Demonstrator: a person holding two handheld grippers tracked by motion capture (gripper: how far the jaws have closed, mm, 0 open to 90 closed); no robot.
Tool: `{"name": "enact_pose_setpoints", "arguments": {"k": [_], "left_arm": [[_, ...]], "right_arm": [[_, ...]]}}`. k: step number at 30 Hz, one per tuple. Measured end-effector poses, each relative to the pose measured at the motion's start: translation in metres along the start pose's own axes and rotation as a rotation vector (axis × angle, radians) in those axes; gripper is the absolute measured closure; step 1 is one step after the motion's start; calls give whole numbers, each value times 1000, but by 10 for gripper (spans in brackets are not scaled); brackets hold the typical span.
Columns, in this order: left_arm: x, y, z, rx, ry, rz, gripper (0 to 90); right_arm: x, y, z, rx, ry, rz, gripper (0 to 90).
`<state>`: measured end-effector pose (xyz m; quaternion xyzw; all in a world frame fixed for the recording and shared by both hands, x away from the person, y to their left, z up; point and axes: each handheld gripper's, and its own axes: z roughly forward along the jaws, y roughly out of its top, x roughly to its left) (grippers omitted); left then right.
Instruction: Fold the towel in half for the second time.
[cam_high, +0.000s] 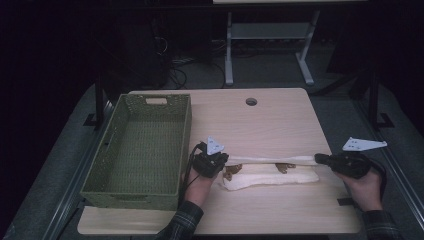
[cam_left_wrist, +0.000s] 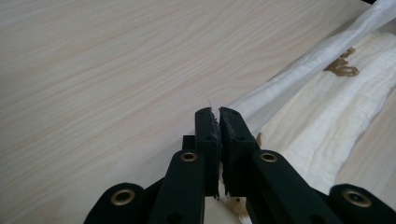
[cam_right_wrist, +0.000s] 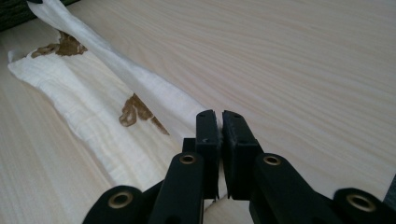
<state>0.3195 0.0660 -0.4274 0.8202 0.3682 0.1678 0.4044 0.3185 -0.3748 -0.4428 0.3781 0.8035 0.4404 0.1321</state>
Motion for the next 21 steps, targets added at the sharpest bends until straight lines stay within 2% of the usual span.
{"name": "enact_pose_setpoints", "arguments": {"k": [4,14,21], "left_arm": [[-4,-4,-2,9,-9,1,859],[-16,-14,-12,32,-43,16,858],[-23,-21,-16,59,-65,14,858]], "right_arm": [[3,-5,0,21,5,3,852],[7,-12,-5,33,14,2,849],[13,-16,-8,45,11,-18,849]]}}
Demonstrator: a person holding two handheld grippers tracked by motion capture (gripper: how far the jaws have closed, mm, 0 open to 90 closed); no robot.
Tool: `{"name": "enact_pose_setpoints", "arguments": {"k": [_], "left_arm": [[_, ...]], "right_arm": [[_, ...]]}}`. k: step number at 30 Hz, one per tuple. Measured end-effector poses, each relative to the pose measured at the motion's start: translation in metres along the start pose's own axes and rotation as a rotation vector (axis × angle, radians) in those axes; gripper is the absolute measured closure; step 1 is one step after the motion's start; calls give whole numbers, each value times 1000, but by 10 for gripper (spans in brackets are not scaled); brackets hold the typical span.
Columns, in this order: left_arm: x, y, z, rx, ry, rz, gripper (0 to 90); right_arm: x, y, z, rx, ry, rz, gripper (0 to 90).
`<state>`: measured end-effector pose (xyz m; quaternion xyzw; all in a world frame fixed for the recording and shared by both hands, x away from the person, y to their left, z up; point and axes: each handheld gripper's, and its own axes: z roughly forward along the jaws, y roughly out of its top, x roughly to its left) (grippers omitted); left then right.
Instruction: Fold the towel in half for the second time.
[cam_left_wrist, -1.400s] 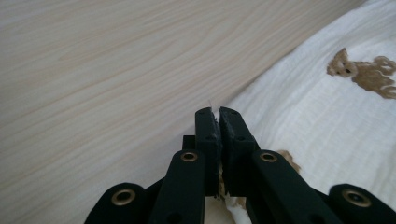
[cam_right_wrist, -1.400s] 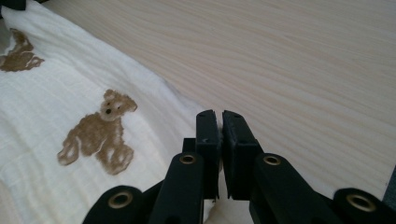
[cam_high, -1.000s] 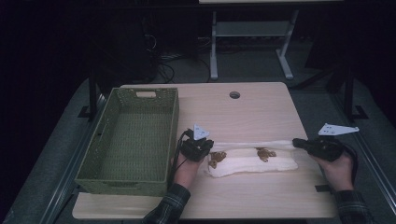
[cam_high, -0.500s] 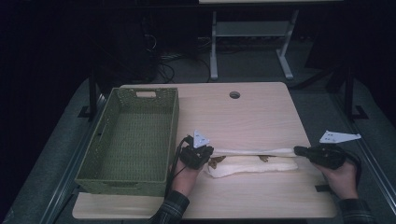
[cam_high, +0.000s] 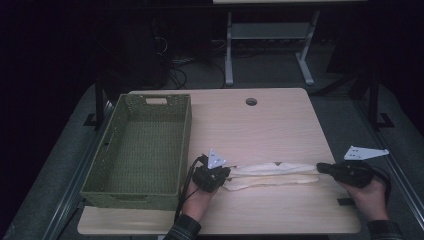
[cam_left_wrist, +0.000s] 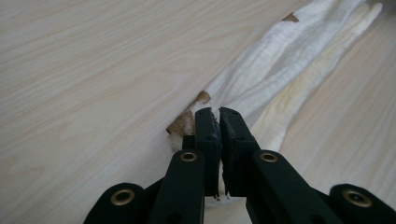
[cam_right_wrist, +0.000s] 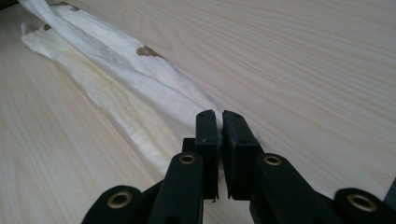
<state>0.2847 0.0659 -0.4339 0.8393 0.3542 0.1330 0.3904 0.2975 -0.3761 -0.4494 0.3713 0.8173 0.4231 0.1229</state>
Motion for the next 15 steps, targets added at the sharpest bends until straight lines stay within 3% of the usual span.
{"name": "enact_pose_setpoints", "arguments": {"k": [5,11,15], "left_arm": [[-4,-5,-1,22,-2,11,858],[-10,-9,10,110,-1,46,856],[-9,-7,7,86,-7,34,805]], "right_arm": [[6,-5,-5,7,13,2,849],[6,-10,-1,50,22,6,846],[5,-8,-4,34,28,19,776]]}}
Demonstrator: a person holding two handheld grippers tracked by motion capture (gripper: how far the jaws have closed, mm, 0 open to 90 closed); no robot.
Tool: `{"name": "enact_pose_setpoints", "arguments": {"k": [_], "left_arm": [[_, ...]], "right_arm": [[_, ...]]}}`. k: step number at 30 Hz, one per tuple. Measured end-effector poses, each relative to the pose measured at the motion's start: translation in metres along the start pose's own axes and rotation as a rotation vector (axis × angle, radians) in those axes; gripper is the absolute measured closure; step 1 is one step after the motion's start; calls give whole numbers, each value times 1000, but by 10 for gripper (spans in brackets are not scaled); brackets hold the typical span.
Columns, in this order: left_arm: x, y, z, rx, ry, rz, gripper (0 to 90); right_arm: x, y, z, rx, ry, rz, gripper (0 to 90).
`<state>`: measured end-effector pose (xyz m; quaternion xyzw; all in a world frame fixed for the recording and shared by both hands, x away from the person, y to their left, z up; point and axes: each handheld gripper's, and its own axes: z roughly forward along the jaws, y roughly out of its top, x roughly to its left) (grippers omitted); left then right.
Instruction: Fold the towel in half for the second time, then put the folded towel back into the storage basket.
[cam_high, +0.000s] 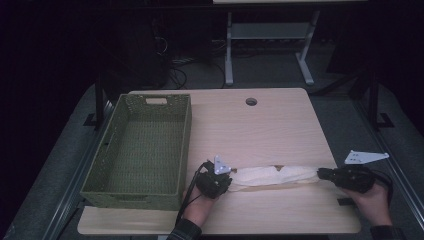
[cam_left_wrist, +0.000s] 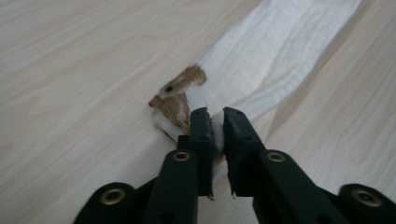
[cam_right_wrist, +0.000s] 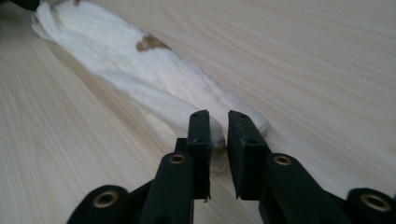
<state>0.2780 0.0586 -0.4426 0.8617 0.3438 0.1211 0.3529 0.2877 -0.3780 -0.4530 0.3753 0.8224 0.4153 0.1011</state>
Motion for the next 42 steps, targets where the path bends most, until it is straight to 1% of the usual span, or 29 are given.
{"name": "enact_pose_setpoints", "arguments": {"k": [3,4,5,6,7,9,11,12,13,14,15,17,18,19,20,23,25,27,29,31,33,36,40,41,42], "left_arm": [[0,6,-9,-52,-9,-18,766],[0,8,-11,-67,-22,-25,764],[-1,8,-11,-69,-27,-25,764],[-1,9,-10,-68,-29,-18,764],[-2,9,-8,-62,-32,-20,764],[-1,8,-4,-44,-43,-18,765],[-3,6,-1,-28,-60,-23,766],[-2,6,0,-24,-63,-14,765],[-3,5,2,-17,-69,-16,765],[-3,4,5,-4,-73,-16,765],[-2,2,8,11,-74,-12,765],[-1,-1,14,49,-80,-13,766],[0,-2,16,59,-79,-9,766],[0,-3,18,63,-80,-10,767],[1,-3,18,62,-82,-8,767],[1,-2,18,69,-80,7,762],[1,-1,17,68,-90,11,723],[2,1,14,56,-91,20,690],[2,2,11,42,-85,20,653],[4,3,8,36,-84,23,611],[5,3,6,34,-79,24,568],[7,3,4,24,-77,20,518],[8,4,4,17,-76,22,462],[8,4,4,17,-81,16,444],[8,4,5,15,-84,19,439]], "right_arm": [[2,4,-10,-53,6,0,767],[3,6,-13,-73,5,-5,769],[4,8,-15,-92,13,-4,776],[5,9,-15,-98,16,-7,776],[5,10,-13,-98,15,-12,787],[5,10,-10,-81,18,-17,809],[6,8,-3,-44,37,-17,832],[7,6,-1,-28,44,-22,835],[7,5,1,-14,50,-24,840],[7,3,4,6,60,-26,841],[8,1,7,31,67,-17,848],[9,-3,14,80,68,-17,861],[9,-6,16,96,76,-10,868],[8,-7,17,111,72,-13,880],[8,-8,17,113,72,-22,885],[8,-9,18,114,75,-18,887],[8,-8,17,104,76,-15,887],[9,-7,13,82,72,-20,894],[11,-5,8,50,82,-15,896],[14,-4,6,36,89,-18,897],[18,-5,7,42,107,-18,897],[22,-8,13,82,125,-18,897],[21,-9,21,131,109,-26,897],[20,-9,22,130,107,-27,897],[20,-8,22,130,106,-25,898]]}}
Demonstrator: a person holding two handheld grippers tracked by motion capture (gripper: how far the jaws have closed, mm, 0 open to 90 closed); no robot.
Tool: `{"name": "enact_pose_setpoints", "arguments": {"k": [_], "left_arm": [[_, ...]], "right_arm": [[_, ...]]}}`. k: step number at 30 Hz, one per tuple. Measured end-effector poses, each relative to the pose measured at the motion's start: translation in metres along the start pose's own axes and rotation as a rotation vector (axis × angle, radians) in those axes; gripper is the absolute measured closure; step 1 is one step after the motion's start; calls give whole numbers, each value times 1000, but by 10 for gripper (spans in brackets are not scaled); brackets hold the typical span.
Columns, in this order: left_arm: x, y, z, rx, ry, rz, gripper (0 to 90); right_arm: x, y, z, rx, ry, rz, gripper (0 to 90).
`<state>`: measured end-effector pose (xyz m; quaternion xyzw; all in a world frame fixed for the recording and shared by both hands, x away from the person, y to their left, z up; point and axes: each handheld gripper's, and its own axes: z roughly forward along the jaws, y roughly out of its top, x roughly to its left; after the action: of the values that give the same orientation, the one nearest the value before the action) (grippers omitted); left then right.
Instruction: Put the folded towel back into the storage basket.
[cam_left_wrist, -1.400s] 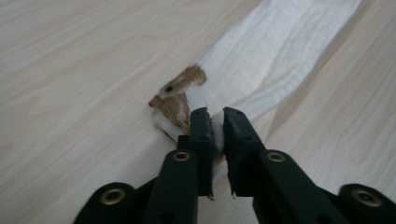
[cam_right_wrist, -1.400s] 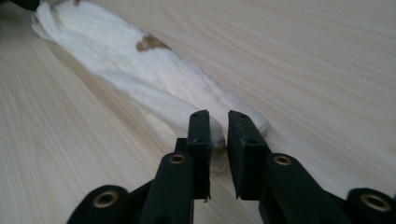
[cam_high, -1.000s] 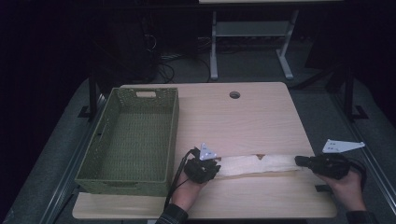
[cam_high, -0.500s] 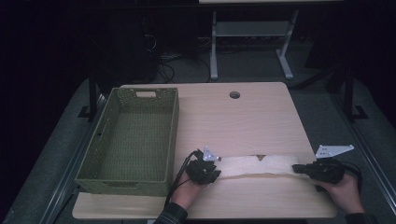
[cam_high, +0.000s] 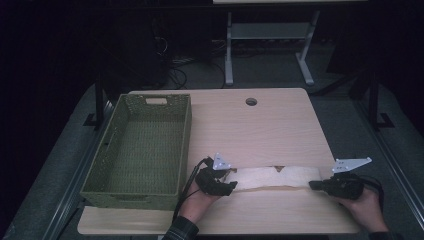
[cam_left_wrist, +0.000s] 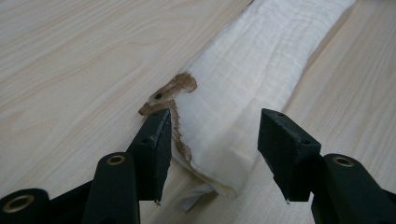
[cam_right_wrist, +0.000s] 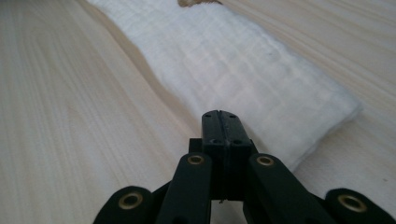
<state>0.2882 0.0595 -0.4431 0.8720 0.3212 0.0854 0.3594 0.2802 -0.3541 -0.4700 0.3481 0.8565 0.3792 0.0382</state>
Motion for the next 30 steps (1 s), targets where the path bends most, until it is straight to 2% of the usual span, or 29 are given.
{"name": "enact_pose_setpoints", "arguments": {"k": [5,15,22,25,30], "left_arm": [[1,0,1,3,-6,9,407],[1,2,1,-17,-1,12,383],[2,3,-1,-21,1,19,376],[3,3,-1,-26,3,16,376],[3,3,-1,-35,1,8,376]], "right_arm": [[-4,5,2,3,-35,-7,898],[-23,23,12,13,-89,-12,898],[-38,40,25,13,-110,-33,898],[-42,48,30,15,-114,-24,898],[-49,63,43,13,-124,-50,898]]}}
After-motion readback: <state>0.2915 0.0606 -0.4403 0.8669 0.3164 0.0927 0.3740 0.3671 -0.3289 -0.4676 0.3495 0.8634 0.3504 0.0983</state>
